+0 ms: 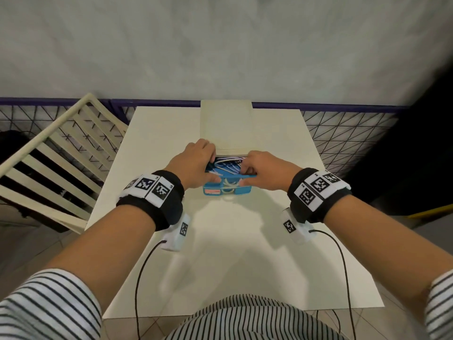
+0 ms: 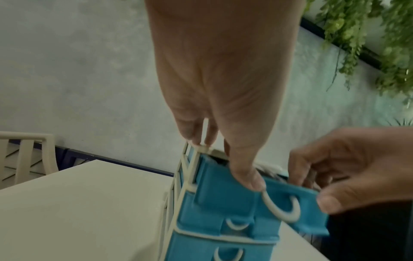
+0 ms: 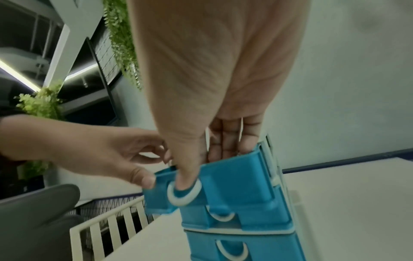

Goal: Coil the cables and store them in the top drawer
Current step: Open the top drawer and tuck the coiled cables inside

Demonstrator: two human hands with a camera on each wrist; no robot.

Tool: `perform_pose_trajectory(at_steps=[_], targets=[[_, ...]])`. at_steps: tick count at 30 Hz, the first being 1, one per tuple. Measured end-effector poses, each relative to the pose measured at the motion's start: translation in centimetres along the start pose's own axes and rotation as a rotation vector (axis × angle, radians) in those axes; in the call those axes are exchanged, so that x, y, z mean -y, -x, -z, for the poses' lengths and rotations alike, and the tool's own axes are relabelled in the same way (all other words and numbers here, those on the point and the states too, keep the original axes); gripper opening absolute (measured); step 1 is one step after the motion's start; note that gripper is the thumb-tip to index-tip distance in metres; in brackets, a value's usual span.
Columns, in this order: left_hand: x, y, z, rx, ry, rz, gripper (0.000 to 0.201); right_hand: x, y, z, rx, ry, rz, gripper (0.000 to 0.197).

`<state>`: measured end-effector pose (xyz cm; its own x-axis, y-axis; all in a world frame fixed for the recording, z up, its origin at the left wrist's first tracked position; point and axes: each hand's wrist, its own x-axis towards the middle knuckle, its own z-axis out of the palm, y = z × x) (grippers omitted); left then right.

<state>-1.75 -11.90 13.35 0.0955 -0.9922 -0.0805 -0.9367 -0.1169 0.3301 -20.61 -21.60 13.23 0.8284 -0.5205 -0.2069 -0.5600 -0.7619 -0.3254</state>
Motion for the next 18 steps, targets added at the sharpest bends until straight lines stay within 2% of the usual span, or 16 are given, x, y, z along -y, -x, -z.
perform_pose_trajectory(at_steps=[2,4,7,9,11,13,18], targets=[[-0.3,-0.2,-0.4,-0.098,-0.019,0.03,0.039,-0.3,-0.2,-0.3,-0.068,0.062,0.018,0.024],[-0.6,-0.4,-0.7,-0.186,-0.027,0.055,0.036,-0.5,-0.5,-0.5,-0.221,0.168,0.045,0.024],[-0.8,-0.8,-1.0,-0.222,-0.059,0.078,0.037,-0.3,-0.8,-0.6,-0.378,0.283,0.018,0.035],[-0.5,-1.0,-1.0,-0.182,-0.114,0.064,0.036,-0.3,-1.0,-0.8,-0.366,0.279,-0.016,0.049],[-0.2,-1.1,-0.7,-0.141,-0.168,0.032,0.034,-0.4,-1.3,-0.9,-0.292,0.264,-0.012,0.055],[0.1,-1.2,-0.3,-0.121,-0.197,0.008,0.031,-0.5,-1.7,-0.9,-0.241,0.235,-0.006,0.048],[-0.3,-1.4,-0.1,-0.209,-0.232,0.012,0.024,-0.3,-3.0,-0.4,-0.344,0.253,-0.028,0.027]])
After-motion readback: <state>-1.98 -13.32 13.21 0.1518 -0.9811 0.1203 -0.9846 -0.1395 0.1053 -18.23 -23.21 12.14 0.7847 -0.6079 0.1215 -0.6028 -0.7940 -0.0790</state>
